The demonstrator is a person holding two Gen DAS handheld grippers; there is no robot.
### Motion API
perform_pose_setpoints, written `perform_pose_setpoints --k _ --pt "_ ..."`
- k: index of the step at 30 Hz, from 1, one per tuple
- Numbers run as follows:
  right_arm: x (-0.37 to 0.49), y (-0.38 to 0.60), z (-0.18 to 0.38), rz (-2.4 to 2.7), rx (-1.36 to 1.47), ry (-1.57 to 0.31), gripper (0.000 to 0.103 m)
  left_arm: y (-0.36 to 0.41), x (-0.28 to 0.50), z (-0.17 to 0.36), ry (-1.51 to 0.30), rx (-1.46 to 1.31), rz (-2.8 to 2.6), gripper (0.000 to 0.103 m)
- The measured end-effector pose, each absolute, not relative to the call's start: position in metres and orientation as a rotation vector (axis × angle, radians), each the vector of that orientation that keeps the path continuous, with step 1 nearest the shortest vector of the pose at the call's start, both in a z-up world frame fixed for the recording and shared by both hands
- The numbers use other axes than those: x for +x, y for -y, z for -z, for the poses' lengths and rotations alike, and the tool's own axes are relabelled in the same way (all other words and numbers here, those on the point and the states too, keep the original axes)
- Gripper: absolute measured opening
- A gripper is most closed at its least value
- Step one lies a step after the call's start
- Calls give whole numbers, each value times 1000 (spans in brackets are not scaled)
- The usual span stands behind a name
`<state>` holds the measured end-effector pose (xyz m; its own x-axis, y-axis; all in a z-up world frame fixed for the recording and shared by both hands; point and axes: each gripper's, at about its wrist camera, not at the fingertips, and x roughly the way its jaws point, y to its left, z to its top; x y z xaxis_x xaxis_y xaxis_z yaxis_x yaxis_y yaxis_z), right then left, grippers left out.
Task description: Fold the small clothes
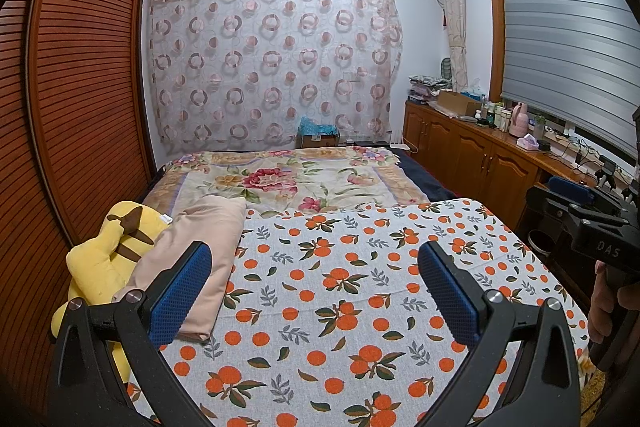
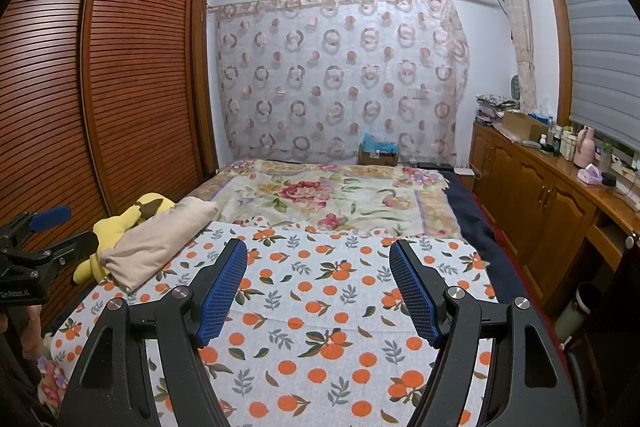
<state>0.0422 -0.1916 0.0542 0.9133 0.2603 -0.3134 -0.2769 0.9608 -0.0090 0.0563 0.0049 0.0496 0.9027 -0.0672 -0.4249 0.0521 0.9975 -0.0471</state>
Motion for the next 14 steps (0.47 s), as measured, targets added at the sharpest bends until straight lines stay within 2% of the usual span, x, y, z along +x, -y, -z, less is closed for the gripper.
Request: perform_pose_setpoints --k 14 --pt "42 190 -53 -268 -53 -314 75 -4 57 -50 -441 -35 62 103"
